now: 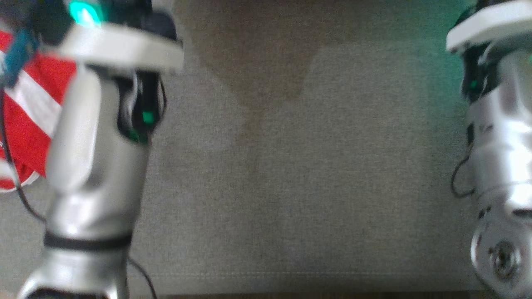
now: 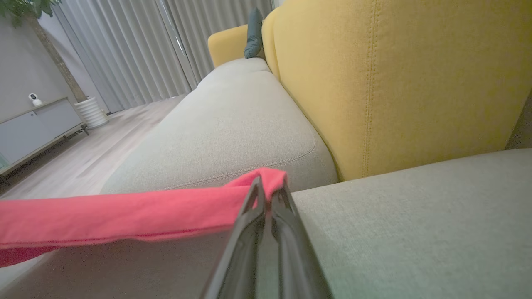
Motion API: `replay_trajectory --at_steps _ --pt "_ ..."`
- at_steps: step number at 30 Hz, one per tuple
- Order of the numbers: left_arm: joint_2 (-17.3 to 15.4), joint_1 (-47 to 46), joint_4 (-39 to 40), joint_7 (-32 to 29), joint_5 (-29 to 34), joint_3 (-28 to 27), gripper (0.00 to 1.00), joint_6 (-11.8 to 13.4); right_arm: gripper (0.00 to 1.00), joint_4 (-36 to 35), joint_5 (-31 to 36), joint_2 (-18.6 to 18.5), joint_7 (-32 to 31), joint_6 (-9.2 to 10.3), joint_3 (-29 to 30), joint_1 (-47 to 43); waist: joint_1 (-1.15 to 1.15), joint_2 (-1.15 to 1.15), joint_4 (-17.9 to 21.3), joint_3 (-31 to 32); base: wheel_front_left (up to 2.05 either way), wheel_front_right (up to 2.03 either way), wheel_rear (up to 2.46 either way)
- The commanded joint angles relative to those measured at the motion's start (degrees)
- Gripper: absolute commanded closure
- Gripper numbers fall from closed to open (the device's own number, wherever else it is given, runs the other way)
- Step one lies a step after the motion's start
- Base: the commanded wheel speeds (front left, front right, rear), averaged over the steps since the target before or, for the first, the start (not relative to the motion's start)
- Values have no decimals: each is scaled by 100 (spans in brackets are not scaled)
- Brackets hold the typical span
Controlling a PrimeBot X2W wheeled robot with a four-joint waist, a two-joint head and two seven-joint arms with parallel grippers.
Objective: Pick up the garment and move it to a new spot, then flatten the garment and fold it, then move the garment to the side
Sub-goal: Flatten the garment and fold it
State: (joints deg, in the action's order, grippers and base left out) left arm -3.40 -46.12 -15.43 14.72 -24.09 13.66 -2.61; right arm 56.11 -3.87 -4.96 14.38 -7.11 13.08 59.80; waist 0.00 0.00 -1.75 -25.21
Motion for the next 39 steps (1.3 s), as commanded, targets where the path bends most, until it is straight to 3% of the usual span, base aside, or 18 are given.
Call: replay_trajectory --at_steps 1,8,14,22,30,39 --pt "-163 246 344 27 -53 -215 100 -33 100 -239 -83 126 61 -37 -151 -190 0 0 71 135 0 0 0" --pt "-188 2110 1473 27 -82 -183 100 -23 100 -948 -487 166 61 -37 -589 -1415 0 0 134 715 0 0 0" --pt "-226 3529 2303 -20 -187 -145 100 160 100 -1876 -797 178 62 -37 -783 -2715 0 0 81 1273 0 0 0" --pt "-244 4991 3129 -196 -197 116 100 406 100 -3330 -1101 197 38 -37 -579 -4618 0 0 -54 1890 0 0 0" --pt "-412 5916 3521 -440 -201 283 100 535 100 -4494 -1190 206 -498 -37 -462 -5985 0 0 -40 1950 0 0 0" --pt "-399 5695 2880 -299 -304 248 100 397 100 -4158 -1151 207 -786 -37 -595 -5896 0 0 -28 1691 0 0 0"
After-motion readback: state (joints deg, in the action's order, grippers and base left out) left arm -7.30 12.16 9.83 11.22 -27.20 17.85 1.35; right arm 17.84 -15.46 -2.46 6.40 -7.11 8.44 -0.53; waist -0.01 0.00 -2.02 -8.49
